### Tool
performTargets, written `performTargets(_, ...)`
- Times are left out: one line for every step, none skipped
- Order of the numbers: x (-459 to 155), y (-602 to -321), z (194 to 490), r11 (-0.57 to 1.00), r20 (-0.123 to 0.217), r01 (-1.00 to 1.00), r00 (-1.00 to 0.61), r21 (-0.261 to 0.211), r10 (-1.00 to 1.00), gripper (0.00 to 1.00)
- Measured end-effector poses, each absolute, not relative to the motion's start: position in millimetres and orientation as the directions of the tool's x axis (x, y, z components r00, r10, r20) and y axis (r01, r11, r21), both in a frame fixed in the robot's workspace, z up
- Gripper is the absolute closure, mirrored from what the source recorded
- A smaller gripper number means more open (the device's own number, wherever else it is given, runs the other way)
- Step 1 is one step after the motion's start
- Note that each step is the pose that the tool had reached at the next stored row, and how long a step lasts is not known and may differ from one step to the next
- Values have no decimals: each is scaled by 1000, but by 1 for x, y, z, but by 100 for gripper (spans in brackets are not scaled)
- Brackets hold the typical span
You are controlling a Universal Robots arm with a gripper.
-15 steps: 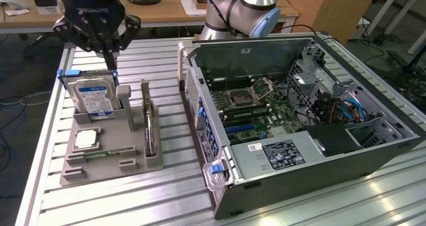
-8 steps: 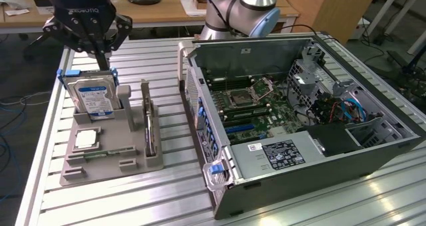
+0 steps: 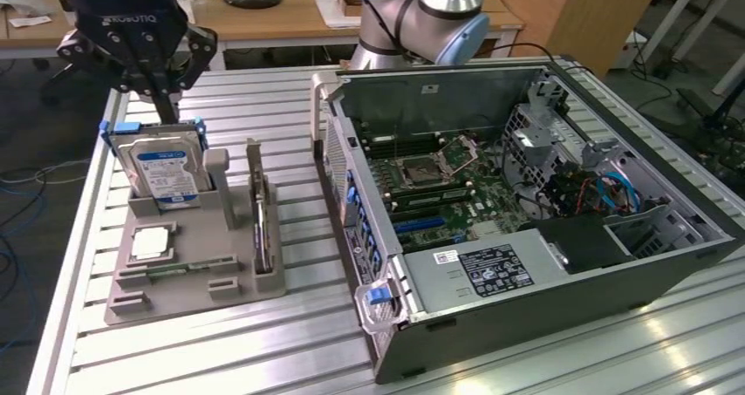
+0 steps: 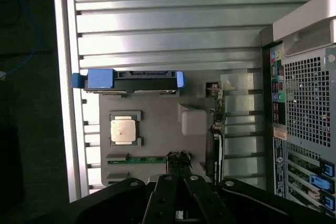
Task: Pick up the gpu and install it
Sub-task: 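Reach for the gpu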
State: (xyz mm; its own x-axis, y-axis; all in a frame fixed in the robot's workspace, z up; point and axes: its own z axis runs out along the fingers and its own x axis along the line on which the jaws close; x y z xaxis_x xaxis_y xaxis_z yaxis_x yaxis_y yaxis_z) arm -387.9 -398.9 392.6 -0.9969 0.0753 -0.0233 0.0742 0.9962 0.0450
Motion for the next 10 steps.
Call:
performTargets(-390,-399,393,996,-23,74,-997,45,75,89)
performTargets(-391,-399,393,996,-23,74,-997,45,75,89)
performTargets(-393,-399,393,996,-23,74,-997,45,75,89)
performTargets(-393,-399,393,996,-23,74,-997,45,75,89)
performTargets(-393,-399,393,996,-23,74,-997,45,75,89)
performTargets(-393,-399,393,996,-23,74,-997,45,75,89)
performTargets(-393,-399,393,996,-23,74,-997,45,75,89)
performTargets(-393,-399,393,996,-23,74,-997,45,75,89)
performTargets(-393,-399,393,996,-23,74,-997,45,75,89)
performTargets(-392,-399,393,996,-23,74,-997,44,75,89)
